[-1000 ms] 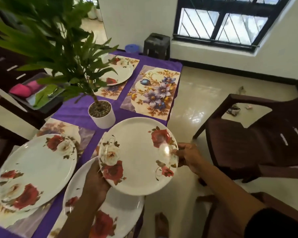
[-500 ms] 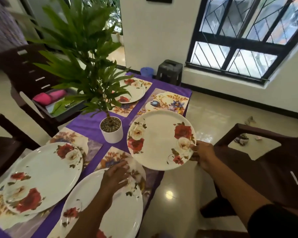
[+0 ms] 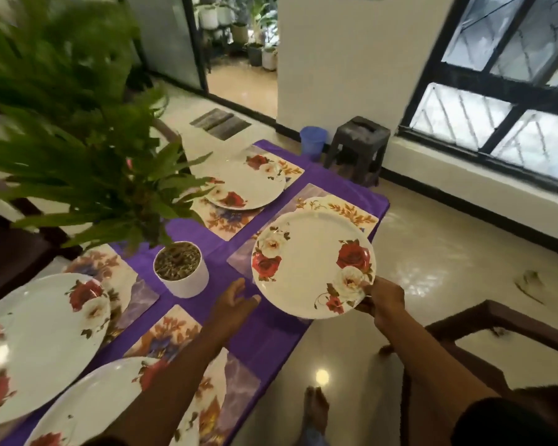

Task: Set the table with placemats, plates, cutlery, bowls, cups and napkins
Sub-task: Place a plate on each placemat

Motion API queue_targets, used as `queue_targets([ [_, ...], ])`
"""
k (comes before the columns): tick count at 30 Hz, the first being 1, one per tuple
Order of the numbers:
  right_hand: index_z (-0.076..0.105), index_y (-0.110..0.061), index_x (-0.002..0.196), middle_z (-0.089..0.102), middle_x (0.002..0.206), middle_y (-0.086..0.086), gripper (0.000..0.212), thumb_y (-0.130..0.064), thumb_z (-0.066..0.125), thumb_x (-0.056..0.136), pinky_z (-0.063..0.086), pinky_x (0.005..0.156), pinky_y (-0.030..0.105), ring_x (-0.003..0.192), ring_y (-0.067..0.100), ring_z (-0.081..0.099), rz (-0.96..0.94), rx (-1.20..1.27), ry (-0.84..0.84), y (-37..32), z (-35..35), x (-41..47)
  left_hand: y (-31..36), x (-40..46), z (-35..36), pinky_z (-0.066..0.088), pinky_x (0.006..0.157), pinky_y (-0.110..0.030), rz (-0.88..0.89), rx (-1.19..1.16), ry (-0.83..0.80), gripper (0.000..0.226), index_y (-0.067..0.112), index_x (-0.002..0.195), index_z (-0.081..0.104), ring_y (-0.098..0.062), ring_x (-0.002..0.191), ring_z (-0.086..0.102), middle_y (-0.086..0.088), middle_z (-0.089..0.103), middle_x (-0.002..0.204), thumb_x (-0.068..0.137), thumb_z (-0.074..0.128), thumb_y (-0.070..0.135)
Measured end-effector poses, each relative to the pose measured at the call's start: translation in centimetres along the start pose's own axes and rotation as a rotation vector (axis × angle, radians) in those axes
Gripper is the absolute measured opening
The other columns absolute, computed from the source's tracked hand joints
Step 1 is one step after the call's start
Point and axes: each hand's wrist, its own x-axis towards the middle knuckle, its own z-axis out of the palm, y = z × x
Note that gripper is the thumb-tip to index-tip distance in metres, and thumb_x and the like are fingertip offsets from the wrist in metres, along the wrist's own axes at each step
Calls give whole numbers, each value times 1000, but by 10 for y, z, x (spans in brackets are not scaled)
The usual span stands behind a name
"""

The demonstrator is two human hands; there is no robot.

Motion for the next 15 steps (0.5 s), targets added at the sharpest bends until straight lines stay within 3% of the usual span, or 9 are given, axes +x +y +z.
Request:
queue_targets([
  [2, 78, -11, 96, 78, 91, 14, 13, -2, 73, 87, 64, 66, 55, 81, 36, 77, 12, -27, -35, -13, -3, 38, 9, 22, 27, 38, 115, -36, 28, 150, 18, 73, 15, 159, 35, -25, 148, 40, -5, 37, 163, 98, 70, 32],
  [5, 77, -11, 98, 78, 93, 15, 15, -1, 72, 88, 64, 67, 54, 82, 35, 77, 40, -78, -112, -25, 1, 78, 10, 36, 56, 22, 125, -36, 67, 394, 27, 80, 13, 161, 27, -24, 155, 25, -6, 26, 169, 97, 70, 38],
  [11, 75, -11, 101, 78, 98, 12, 12, -5, 73, 91, 64, 67, 53, 83, 33, 77, 58, -149, -195, -39, 21, 136, 3, 62, 85, 9, 129, -42, -12, 691, 3, 107, 14, 165, 3, -27, 160, -1, -8, 0, 174, 92, 65, 62],
  [15, 73, -11, 102, 77, 101, 14, 12, -4, 67, 95, 64, 72, 55, 88, 35, 76, 52, -217, -266, -54, 36, 157, 6, 88, 98, 9, 129, -44, -73, 665, 36, 110, 14, 165, 3, -30, 160, -2, -9, 0, 173, 90, 72, 55],
])
